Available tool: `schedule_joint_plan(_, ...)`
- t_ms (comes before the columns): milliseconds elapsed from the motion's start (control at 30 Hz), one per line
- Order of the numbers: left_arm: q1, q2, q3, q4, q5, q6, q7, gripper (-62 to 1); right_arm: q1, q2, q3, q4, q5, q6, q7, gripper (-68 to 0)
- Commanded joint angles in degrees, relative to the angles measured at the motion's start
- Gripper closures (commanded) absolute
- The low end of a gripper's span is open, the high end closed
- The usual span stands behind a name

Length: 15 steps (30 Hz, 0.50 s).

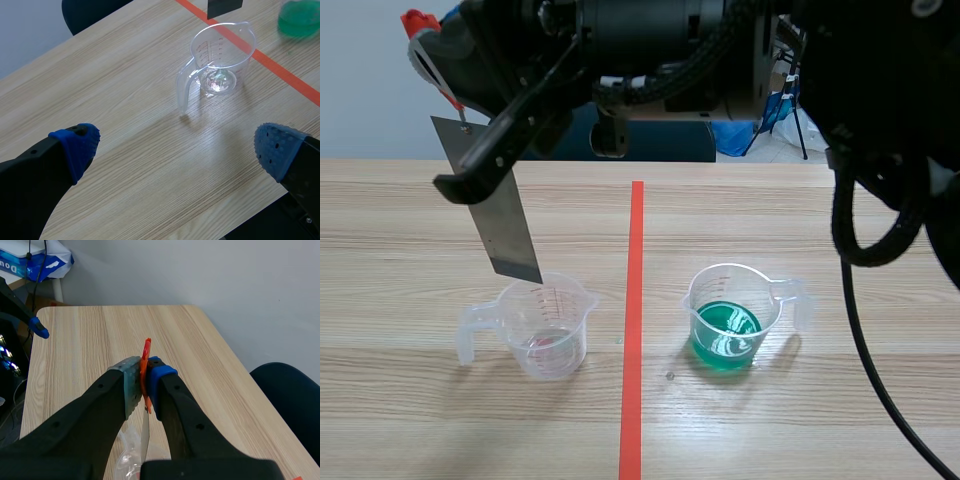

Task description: Do the redox reaction experiment

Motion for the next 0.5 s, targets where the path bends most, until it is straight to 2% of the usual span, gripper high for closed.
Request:
schedule_joint_plan(0,0.07,0.15,0.17,0.57,-0.39,-0.17,-0.98,-62.3,0.81,0.13,0.52,-0.09,0.22,0.00,1.25,-0.6)
schedule_joint_plan(467,0.07,0.15,0.17,0.57,-0.39,-0.17,-0.98,-62.3,0.81,0.13,0.52,-0.09,0.24,0.00,1.53,-0.6)
